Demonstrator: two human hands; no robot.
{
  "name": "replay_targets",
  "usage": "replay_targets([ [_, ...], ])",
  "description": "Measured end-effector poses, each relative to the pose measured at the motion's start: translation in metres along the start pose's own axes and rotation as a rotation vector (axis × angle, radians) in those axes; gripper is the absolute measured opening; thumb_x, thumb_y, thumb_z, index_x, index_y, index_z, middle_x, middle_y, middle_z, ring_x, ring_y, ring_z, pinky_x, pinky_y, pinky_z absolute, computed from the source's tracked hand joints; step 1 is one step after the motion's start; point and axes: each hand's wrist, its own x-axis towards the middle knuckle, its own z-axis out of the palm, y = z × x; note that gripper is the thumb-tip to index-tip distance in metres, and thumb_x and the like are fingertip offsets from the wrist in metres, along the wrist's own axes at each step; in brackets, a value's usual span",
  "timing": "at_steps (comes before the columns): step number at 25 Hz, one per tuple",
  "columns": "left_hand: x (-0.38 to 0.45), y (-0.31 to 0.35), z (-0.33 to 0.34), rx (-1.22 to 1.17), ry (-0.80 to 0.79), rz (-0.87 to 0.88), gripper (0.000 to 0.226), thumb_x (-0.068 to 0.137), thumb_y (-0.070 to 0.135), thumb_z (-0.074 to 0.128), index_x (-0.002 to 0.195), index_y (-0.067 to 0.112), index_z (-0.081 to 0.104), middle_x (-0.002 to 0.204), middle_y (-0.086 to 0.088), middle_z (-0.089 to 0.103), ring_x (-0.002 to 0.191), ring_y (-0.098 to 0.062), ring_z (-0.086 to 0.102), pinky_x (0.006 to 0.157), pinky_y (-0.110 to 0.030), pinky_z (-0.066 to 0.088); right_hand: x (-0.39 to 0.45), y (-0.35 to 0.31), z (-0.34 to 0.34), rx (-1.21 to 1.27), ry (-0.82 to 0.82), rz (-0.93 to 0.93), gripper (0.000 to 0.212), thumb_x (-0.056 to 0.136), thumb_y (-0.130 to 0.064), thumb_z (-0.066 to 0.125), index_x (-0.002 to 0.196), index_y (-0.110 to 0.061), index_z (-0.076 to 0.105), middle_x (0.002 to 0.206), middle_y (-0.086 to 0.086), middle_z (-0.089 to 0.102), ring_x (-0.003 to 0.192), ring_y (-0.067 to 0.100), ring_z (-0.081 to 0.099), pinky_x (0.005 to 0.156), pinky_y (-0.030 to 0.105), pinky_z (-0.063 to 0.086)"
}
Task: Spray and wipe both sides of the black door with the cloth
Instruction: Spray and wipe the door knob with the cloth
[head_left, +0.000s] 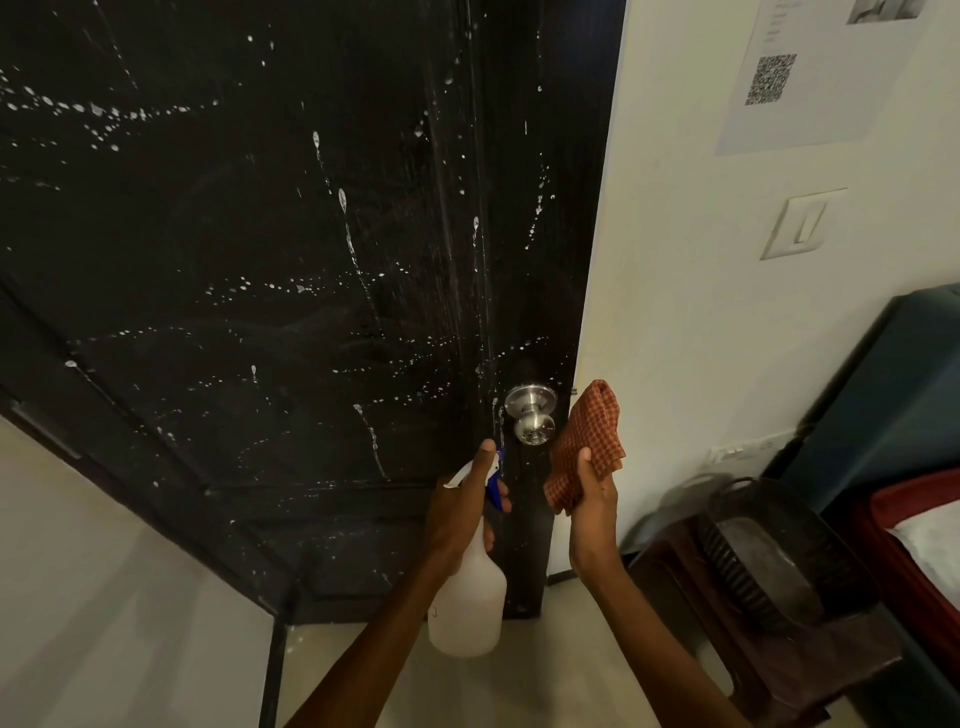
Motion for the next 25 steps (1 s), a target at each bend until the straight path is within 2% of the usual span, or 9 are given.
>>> replay_targets([
  [4,-0.006,0.002,0.004,0.007,-0.005,0.023,0.060,0.092,0.064,0.045,0.082,0.007,0.062,0.064,-0.005,0.062,0.045,-0.008,0.054,0.042,-0.021,0.044,-0.004,-0.002,-0.001,-0.006,-0.009,-0.013,0.056,0.107,-0.037,0.041,0.158,-0.021,0.025,0.146,-0.001,0.046,0.139,0.024,0.042,0.116,0.045,0.038],
  [8,-0.010,0.002,0.011,0.029,0.045,0.040,0.059,0.094,0.061,0.046,0.094,0.005,0.067,0.076,-0.006,0.069,0.051,-0.007,0.057,0.048,-0.020,0.044,-0.006,-0.003,-0.003,-0.027,-0.008,-0.009,0.058,0.107,-0.038,0.041,0.158,-0.019,0.024,0.154,0.005,0.044,0.139,0.027,0.043,0.113,0.043,0.040],
  [14,-0.012,0.003,0.006,-0.030,0.083,0.024,0.061,0.087,0.066,0.049,0.086,0.007,0.064,0.067,-0.005,0.062,0.048,-0.008,0.055,0.042,-0.019,0.043,-0.007,0.007,-0.003,-0.117,-0.072,-0.044,0.058,0.104,-0.048,0.042,0.155,-0.026,0.027,0.148,-0.002,0.044,0.145,0.028,0.039,0.118,0.042,0.035],
  [16,-0.015,0.002,0.002,-0.037,0.115,0.022,0.060,0.090,0.063,0.049,0.090,0.005,0.065,0.070,-0.005,0.063,0.053,-0.009,0.056,0.041,-0.015,0.044,-0.002,0.005,0.007,-0.241,-0.164,-0.215,0.046,0.106,-0.045,0.042,0.150,-0.033,0.030,0.152,-0.005,0.041,0.147,0.025,0.037,0.119,0.035,0.033],
  [18,-0.017,0.000,-0.003,-0.057,0.165,0.028,0.060,0.091,0.060,0.049,0.093,0.002,0.066,0.072,-0.007,0.064,0.057,-0.011,0.056,0.040,-0.009,0.043,0.013,0.006,0.017,-0.462,-0.274,-0.537,0.052,0.109,-0.022,0.041,0.158,-0.027,0.027,0.164,-0.009,0.028,0.154,0.016,0.026,0.123,0.031,0.025],
  [19,-0.017,0.000,-0.007,-0.071,0.179,0.037,0.064,0.089,0.061,0.049,0.093,0.000,0.066,0.072,-0.007,0.064,0.057,-0.013,0.056,0.041,-0.009,0.042,0.026,0.012,0.019,-0.640,-0.314,-0.696,0.060,0.107,-0.021,0.042,0.162,-0.029,0.020,0.168,-0.010,0.020,0.156,0.015,0.019,0.125,0.035,0.022],
  [21,-0.014,0.000,-0.012,-0.064,0.192,0.032,0.068,0.088,0.063,0.047,0.095,-0.002,0.067,0.074,-0.009,0.066,0.059,-0.015,0.058,0.042,-0.012,0.044,0.049,0.025,0.018,-1.013,-0.270,-0.862,0.070,0.101,-0.038,0.049,0.162,-0.038,0.015,0.170,-0.003,0.014,0.157,0.025,0.012,0.124,0.052,0.022],
  [23,-0.014,0.003,-0.017,-0.037,0.198,0.017,0.067,0.088,0.063,0.045,0.094,0.001,0.067,0.076,-0.010,0.068,0.057,-0.015,0.057,0.041,-0.015,0.045,0.063,0.032,0.014,-1.274,-0.220,-0.884,0.077,0.092,-0.048,0.061,0.160,-0.034,0.027,0.168,0.009,0.021,0.155,0.038,0.015,0.120,0.062,0.023],
  [25,-0.013,0.004,-0.018,-0.048,0.192,0.018,0.070,0.081,0.069,0.045,0.089,0.004,0.067,0.075,-0.010,0.069,0.054,-0.015,0.056,0.041,-0.020,0.045,0.068,0.027,0.014,-1.419,-0.240,-0.988,0.082,0.082,-0.046,0.077,0.154,-0.025,0.043,0.163,0.013,0.032,0.151,0.044,0.022,0.118,0.065,0.028],
])
